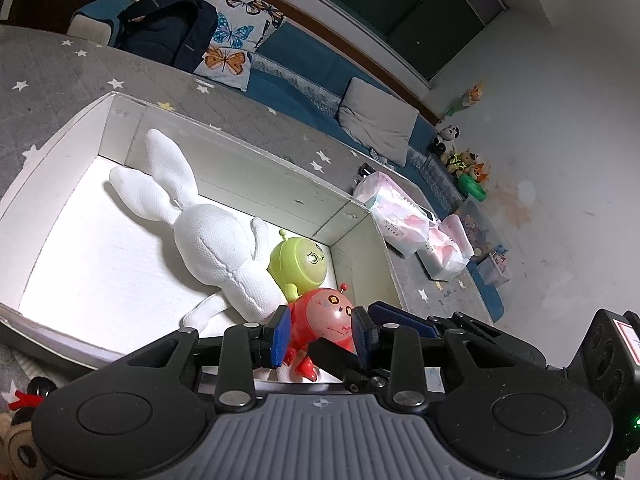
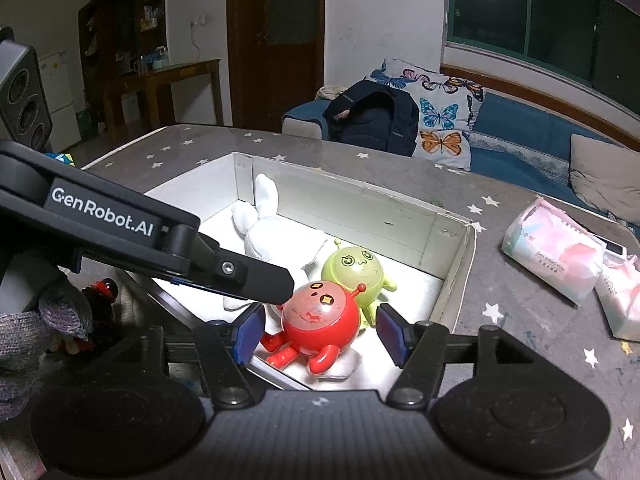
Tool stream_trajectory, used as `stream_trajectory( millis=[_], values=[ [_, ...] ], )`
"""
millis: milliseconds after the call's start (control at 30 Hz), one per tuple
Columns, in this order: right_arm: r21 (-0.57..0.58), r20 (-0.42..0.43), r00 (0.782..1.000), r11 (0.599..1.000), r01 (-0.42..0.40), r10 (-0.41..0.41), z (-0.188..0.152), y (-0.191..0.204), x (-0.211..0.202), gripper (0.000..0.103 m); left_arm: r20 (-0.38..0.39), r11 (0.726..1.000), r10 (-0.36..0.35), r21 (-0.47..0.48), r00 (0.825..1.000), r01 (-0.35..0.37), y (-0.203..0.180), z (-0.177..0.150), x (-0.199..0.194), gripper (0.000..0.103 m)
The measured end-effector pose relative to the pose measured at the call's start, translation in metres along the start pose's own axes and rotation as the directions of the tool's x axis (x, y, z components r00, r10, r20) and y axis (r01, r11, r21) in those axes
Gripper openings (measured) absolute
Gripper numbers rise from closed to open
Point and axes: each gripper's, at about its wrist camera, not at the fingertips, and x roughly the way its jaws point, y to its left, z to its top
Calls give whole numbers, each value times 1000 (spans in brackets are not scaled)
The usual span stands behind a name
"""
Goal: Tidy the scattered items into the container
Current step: 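Carry the red round toy into the box beside the alien and release, then reach the left gripper to the tan peanut toy and grasp it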
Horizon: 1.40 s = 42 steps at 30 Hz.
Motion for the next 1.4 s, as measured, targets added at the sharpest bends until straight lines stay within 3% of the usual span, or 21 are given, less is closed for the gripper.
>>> stream_trajectory(
  millis=[467,967,1400],
  values=[
    [9,57,998,1000,10,-10,-4,7,-26,66,32,999,19,30,999,-20,-10,-11,-19,35],
    [17,131,991,999,27,-29,-32,27,-65,78,62,998,54,35,997,-56,-13,-43,-49,35],
    [89,94,994,995,39,-47,-72,32,-65,88,17,998,61,-15,998,-61,-11,-75,-47,36]
  ],
)
